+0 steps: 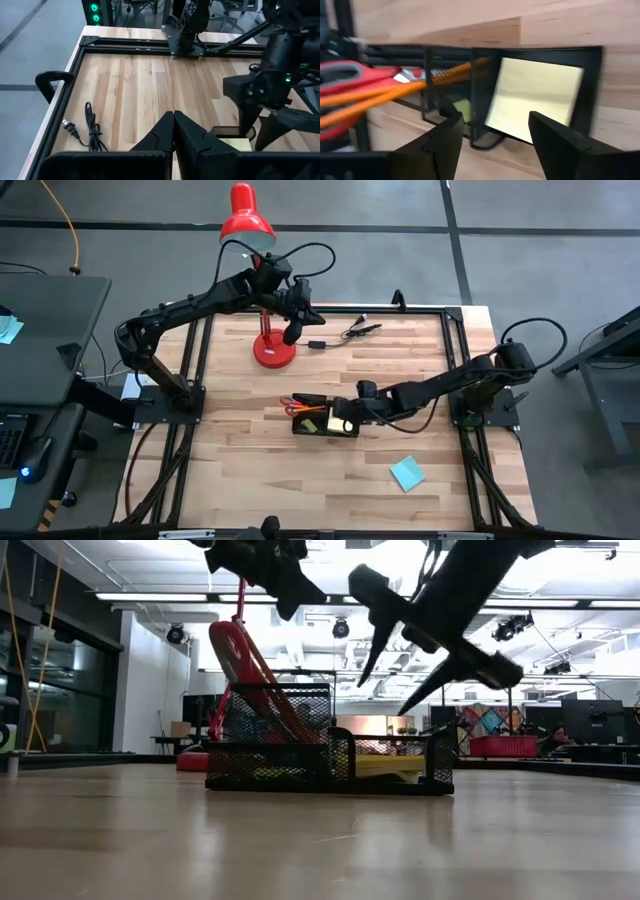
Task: Pick and place office supplies into organizer
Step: Put the light blue sticky notes into the black desk organizer
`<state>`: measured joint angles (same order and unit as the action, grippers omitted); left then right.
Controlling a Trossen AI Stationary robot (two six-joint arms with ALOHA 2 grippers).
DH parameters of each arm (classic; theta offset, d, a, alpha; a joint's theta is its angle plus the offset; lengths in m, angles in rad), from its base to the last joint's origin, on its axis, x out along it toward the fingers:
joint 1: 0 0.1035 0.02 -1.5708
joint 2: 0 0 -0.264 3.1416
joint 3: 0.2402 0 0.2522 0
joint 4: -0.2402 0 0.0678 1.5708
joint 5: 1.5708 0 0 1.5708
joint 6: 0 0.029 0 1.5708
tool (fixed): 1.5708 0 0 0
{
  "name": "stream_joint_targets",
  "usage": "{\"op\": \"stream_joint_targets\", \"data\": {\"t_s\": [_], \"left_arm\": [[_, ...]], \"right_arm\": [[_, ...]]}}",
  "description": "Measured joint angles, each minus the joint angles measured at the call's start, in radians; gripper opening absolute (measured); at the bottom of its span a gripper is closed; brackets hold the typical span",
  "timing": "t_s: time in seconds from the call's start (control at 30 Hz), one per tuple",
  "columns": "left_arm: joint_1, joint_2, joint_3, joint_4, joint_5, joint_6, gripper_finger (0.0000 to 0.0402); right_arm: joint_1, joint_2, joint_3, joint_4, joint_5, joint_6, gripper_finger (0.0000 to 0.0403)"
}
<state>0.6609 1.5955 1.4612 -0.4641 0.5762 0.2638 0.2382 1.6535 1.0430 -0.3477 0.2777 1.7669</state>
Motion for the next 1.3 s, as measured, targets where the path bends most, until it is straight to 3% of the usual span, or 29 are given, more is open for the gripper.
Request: {"op": "stream_joint_targets", "data": {"t_s": [0.23,0.4,0.5,0.7,0.8,1.03,1.3], "left_arm": [[-0.053,0.001,0.0,-0.005,0.022,-0.002,0.0001],[-0.159,0.001,0.0,-0.003,-0.016,0.001,0.0001],[-0.214,0.001,0.0,-0.003,-0.084,0.001,0.0001],[-0.331,0.006,0.0,0.001,-0.071,-0.001,0.0001],[-0.401,0.011,0.0,0.007,-0.114,-0.019,0.0001],[-0.557,0.031,0.0,0.049,-0.358,-0.21,0.0001],[-0.713,0.08,-0.002,0.072,-0.421,-0.388,0.0001]], "right_arm": [[0.047,-0.039,0.066,-0.178,-0.041,-0.098,0.0215],[0.122,-0.095,0.065,-0.409,-0.177,-0.043,0.021],[0.2,-0.147,0.065,-0.522,-0.182,-0.01,0.0205],[0.361,-0.261,0.06,-0.743,-0.249,0.093,0.02],[0.44,-0.335,0.008,-0.728,-0.235,0.168,0.0202],[0.668,-0.495,-0.158,-0.604,-0.047,0.326,0.0201],[0.856,-0.602,-0.328,-0.449,0.068,0.411,0.0201]]}}
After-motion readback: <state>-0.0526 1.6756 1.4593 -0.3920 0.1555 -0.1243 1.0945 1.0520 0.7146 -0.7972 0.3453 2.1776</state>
